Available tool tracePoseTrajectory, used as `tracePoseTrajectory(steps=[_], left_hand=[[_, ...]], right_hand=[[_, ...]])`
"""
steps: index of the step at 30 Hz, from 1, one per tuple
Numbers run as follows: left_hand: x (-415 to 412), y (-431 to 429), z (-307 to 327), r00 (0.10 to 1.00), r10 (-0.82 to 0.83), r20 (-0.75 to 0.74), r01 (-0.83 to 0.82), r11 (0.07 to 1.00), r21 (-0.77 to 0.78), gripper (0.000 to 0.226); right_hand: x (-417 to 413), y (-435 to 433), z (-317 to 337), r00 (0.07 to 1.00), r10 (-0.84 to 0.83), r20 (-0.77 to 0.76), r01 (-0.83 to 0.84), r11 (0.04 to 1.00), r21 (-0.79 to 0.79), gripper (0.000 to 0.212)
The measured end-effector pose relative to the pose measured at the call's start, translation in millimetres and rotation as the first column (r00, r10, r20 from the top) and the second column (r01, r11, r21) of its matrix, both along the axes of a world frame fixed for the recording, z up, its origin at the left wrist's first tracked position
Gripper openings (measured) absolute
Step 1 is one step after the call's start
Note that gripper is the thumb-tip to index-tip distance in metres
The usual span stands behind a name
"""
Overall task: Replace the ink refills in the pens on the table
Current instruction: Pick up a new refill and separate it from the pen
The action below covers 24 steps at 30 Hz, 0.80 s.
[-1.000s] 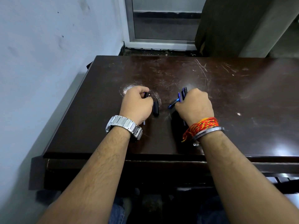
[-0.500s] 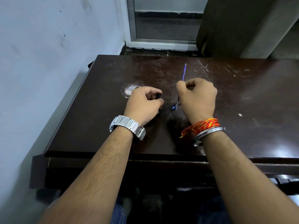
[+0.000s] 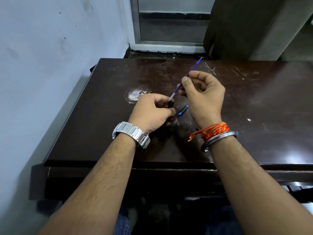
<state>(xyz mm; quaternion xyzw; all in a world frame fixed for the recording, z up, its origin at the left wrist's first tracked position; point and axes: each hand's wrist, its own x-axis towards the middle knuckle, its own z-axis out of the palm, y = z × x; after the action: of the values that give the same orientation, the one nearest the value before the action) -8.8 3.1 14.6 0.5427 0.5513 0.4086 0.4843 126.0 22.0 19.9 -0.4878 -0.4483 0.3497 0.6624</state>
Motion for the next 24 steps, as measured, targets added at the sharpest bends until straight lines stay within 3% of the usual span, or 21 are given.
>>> tracePoseTrajectory(steps=[5, 11, 19, 24], left_hand=[[-0.6, 0.8, -1.3, 1.000, -0.008, 0.002, 0.008, 1.000, 0.019, 0.030], [-0.4, -0.2, 0.9, 0.999, -0.001, 0.040, 0.001, 1.000, -0.006, 0.026], [-0.7, -0.2, 0.9, 1.000, 0.004, 0.014, -0.005, 1.000, 0.028, 0.022], [-0.6, 1.3, -1.0, 0.997, 0.074, 0.023, -0.075, 0.996, 0.039, 0.025]], right_hand=[[-0.8, -0.8, -1.9, 0.997, -0.013, 0.076, 0.014, 1.000, -0.001, 0.012], [2.0, 0.5, -1.2, 0.997, -0.063, 0.040, 0.061, 0.997, 0.038, 0.012], [-4.0, -1.2, -6.6, 0.966, 0.065, 0.250, -0.053, 0.997, -0.057, 0.009], [-3.0, -2.9, -4.4, 0.954, 0.015, 0.300, 0.003, 0.998, -0.057, 0.032]])
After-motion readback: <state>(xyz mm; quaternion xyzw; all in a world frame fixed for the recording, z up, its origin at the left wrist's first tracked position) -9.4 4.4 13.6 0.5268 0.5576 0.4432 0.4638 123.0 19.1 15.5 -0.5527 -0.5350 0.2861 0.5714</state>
